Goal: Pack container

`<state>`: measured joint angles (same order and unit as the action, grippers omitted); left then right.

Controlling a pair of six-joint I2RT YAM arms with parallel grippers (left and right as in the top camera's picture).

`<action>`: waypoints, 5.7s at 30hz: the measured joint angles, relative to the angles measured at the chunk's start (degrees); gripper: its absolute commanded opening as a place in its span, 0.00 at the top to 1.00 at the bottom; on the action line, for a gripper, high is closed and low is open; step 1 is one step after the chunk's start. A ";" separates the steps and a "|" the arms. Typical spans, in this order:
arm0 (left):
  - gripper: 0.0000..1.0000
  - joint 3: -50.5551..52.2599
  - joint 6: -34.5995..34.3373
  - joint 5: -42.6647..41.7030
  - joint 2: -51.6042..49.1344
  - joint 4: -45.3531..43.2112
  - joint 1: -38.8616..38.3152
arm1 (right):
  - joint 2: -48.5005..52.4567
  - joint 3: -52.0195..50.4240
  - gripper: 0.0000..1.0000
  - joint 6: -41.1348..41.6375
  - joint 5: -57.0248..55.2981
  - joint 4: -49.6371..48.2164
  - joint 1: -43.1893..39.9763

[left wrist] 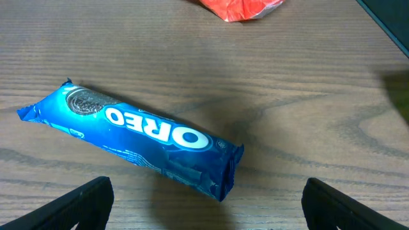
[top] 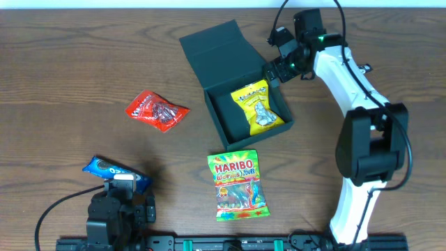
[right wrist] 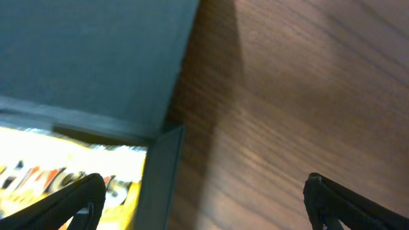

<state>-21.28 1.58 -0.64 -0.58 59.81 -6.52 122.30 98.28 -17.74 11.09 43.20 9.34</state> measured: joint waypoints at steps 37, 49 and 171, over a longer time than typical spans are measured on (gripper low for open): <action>0.05 0.00 0.00 0.00 0.00 0.00 0.00 | 0.76 -0.04 0.01 31.78 -15.54 11.13 -6.29; 0.05 0.00 0.00 0.02 0.00 0.00 0.00 | -11.63 -0.09 0.01 31.10 -9.88 9.81 -4.02; 0.04 -60.17 -56.92 -13.68 -99.91 -7.76 0.11 | -64.08 -26.38 0.01 31.80 -14.95 26.45 2.05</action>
<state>-81.45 -55.33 -14.33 -100.49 52.05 -6.42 58.22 71.90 14.06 -3.86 69.65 11.40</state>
